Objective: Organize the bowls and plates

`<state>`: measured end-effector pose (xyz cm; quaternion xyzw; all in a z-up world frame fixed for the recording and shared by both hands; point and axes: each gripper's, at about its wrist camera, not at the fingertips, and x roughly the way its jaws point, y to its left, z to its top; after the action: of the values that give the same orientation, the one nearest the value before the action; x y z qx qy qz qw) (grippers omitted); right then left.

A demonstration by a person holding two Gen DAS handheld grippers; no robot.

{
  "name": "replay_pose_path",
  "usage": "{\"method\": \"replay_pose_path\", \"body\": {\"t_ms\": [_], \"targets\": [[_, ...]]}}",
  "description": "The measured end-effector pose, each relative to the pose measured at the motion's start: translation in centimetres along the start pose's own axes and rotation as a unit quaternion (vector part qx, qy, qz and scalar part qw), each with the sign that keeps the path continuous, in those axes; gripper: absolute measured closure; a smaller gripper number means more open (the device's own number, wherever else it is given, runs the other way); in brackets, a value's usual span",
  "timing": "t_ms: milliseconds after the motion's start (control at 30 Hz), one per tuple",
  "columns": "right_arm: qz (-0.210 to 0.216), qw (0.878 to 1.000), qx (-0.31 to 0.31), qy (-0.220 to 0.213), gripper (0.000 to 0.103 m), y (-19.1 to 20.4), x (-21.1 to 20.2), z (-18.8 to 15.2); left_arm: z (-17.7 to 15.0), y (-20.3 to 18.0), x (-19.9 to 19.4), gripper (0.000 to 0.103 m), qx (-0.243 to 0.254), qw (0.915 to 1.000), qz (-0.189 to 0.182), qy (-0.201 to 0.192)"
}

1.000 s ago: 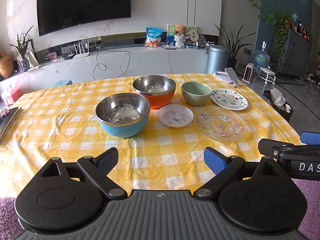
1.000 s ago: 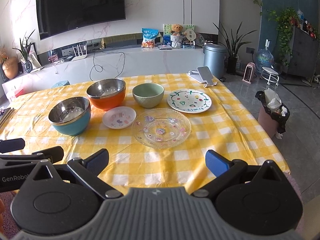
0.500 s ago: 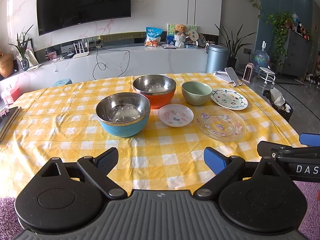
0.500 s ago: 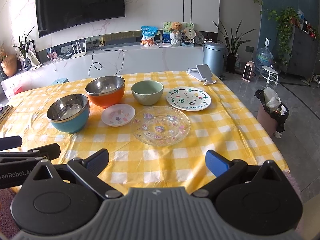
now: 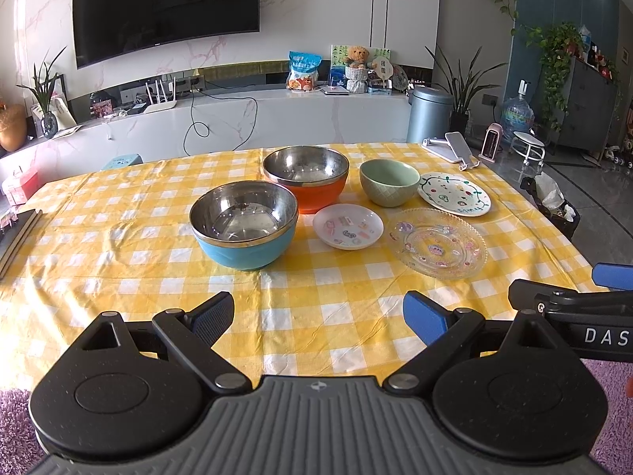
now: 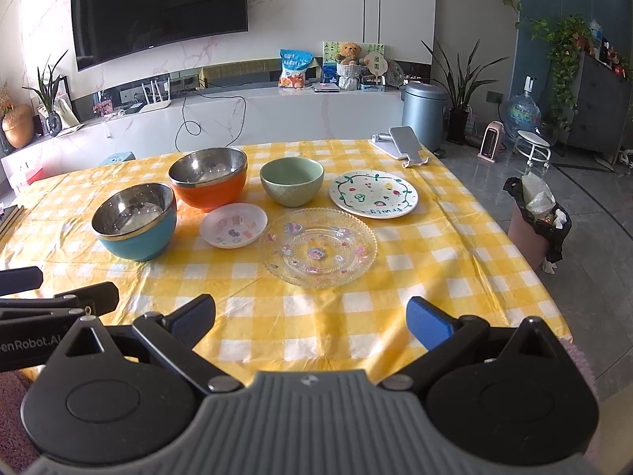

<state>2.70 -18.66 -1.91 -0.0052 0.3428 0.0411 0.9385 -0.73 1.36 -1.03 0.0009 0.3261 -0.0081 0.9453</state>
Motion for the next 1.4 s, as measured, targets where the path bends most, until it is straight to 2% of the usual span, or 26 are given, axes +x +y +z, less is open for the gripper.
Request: {"method": "replay_pose_path", "body": {"t_ms": [533,733,800,967,1067,1133,1200,1267,1400], "targets": [[0.004,1.0,0.008,-0.004,0.002,-0.4,0.3,-0.2,-0.4,0.2,0.1,0.0,-0.012,0.9999,-0.005,0.006],[0.006,1.0,0.015,-0.019,0.002,-1.8,1.2,0.0,0.3,0.6,0.9,0.0,-0.056,0.9973,-0.045,0.014],[0.024,0.999,0.02,-0.028,0.002,-2.7,1.7,0.1,0.6,0.5,1.4,0.0,-0.059,0.9965,-0.056,0.02],[0.035,0.999,0.016,-0.027,0.003,-4.0,4.0,1.0,1.9,0.0,3.3,0.006,-0.075,0.992,-0.091,0.044],[0.032,0.999,-0.001,-0.031,0.004,-4.5,5.6,1.9,2.9,-0.8,4.3,0.015,-0.071,0.9914,-0.101,0.044],[0.032,0.999,-0.005,-0.032,0.008,-4.8,6.6,2.6,3.7,-1.5,5.4,0.02,-0.067,0.9911,-0.107,0.041],[0.03,0.999,-0.002,-0.029,0.019,-5.4,7.9,3.5,4.5,-2.0,6.5,0.021,-0.071,0.9902,-0.113,0.041],[0.029,0.999,0.008,-0.022,0.02,-6.0,9.3,4.3,5.0,-2.5,7.8,0.023,-0.073,0.9894,-0.118,0.043],[0.027,0.999,0.035,-0.012,0.039,-7.2,12.1,5.4,5.5,-3.2,10.9,0.032,-0.098,0.9847,-0.132,0.06]]}}
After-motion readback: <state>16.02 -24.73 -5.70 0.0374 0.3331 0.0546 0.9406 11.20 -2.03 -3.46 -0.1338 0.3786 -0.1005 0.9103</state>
